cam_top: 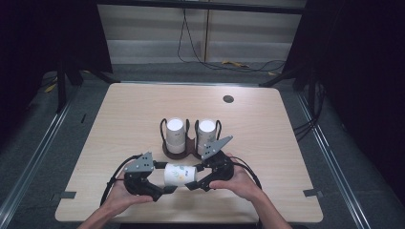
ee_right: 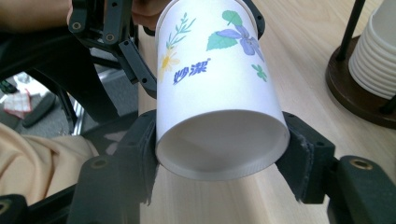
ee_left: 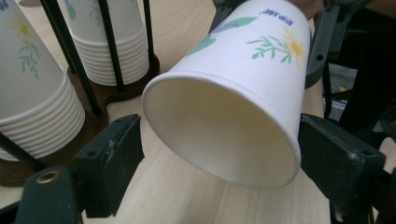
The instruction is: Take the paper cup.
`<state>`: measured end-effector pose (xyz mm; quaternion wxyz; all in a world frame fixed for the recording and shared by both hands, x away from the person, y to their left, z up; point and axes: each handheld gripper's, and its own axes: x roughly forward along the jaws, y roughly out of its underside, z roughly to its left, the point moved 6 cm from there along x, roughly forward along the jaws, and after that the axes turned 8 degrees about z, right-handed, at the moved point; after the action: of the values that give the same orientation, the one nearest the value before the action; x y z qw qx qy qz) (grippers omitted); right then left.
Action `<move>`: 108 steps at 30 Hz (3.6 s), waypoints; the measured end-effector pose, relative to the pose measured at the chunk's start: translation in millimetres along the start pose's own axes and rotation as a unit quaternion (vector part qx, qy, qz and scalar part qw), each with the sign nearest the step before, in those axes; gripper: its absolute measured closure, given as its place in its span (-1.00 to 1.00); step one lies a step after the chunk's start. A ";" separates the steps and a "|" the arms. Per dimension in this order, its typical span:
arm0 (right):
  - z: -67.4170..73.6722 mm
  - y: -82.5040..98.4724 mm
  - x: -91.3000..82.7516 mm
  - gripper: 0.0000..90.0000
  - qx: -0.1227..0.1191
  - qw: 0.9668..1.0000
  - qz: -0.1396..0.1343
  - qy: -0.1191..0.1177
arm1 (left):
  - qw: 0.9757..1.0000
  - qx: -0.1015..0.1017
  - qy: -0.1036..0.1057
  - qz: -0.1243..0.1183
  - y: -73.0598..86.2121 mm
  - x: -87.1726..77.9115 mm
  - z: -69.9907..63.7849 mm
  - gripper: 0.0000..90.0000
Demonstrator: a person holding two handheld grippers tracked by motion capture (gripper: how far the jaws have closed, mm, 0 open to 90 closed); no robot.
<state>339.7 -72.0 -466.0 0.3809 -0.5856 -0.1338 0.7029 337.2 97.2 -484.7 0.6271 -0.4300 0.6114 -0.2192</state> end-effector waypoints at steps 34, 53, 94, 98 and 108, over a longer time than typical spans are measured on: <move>-3.3 2.5 2.7 -0.18 0.021 0.990 -0.135 -0.031 | 0.997 -0.045 0.014 -0.060 -7.7 -10.8 3.7 -0.65; -4.5 4.6 5.1 -0.18 0.021 0.984 -0.175 -0.040 | 0.994 -0.067 0.017 -0.083 -10.4 -13.9 7.1 -0.65; -0.8 5.8 17.1 -0.30 -0.003 0.990 -0.140 -0.035 | 0.996 -0.031 0.047 -0.069 -9.1 -11.4 0.0 -0.45; -2.6 6.1 18.1 -0.39 0.005 0.991 -0.132 -0.036 | 0.996 -0.029 0.051 -0.071 -9.1 -11.3 -1.4 -0.39; -4.9 4.4 23.2 -0.55 0.022 0.992 -0.120 -0.035 | 0.996 -0.032 0.049 -0.066 -5.9 -12.0 -0.2 -0.39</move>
<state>342.0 -60.1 -486.9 0.4703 -0.5322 -0.2003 0.6749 336.6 103.6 -473.0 0.5665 -0.4778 0.6184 -0.2616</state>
